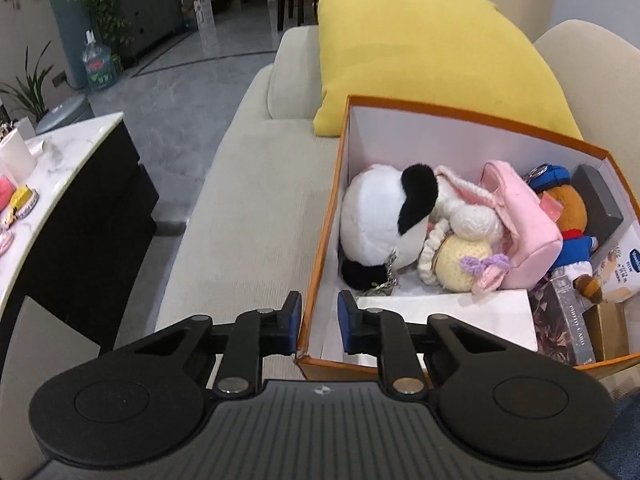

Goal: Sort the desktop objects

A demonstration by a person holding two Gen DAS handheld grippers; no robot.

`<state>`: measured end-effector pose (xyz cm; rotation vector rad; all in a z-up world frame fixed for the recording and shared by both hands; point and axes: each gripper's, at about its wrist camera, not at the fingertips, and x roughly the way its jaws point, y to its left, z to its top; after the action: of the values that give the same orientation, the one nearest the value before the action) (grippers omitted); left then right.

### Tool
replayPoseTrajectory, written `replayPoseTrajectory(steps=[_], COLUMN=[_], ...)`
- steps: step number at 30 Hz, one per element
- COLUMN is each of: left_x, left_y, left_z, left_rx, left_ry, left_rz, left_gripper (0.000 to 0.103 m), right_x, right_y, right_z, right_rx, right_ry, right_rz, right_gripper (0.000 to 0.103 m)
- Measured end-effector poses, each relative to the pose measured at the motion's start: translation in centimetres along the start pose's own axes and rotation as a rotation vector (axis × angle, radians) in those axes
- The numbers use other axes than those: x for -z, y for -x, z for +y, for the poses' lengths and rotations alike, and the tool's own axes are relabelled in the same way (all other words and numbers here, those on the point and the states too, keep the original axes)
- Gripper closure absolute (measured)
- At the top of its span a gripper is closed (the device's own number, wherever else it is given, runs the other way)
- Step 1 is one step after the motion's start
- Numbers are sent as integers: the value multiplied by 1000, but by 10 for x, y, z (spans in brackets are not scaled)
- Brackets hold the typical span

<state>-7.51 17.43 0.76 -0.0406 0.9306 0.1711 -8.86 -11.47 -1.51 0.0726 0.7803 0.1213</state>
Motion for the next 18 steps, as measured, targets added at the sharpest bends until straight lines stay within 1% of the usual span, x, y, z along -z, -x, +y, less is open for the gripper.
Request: replayPoseTrajectory(steps=[1,3,5,9,11,13,16,17,18], left_x=[1,3,2,8,13,19,25,25,25], left_y=[0,-1,0,7,10,14,16,17,18], left_z=[1,2,5,0,-1,-3,-8,-8,-7], left_rx=[-3,-13,-1,9,20,21,6,5,1], left_ry=[0,1,12,-21,-19,-23,-25,-16,-9], left_rz=[0,3,3,16,24,32,21,15,7], left_gripper=[85,91,92,96,98,98,98,98,96], right_x=[-1,-1,-2,-6,-8,-10,-10,-10,-10], right_y=[-1,-1,-1,-4,-4,-4,-5,-5,-3], right_z=[1,1,0,-3,-5,-6,-9,-9,-9], right_rx=[0,0,-6,2,13,19,18,16,10], right_ry=[4,13,14,30,32,36,39,42,44], right_rz=[1,1,6,22,26,30,27,22,13], right_gripper=[93,93,93,95,96,97,97,97,94])
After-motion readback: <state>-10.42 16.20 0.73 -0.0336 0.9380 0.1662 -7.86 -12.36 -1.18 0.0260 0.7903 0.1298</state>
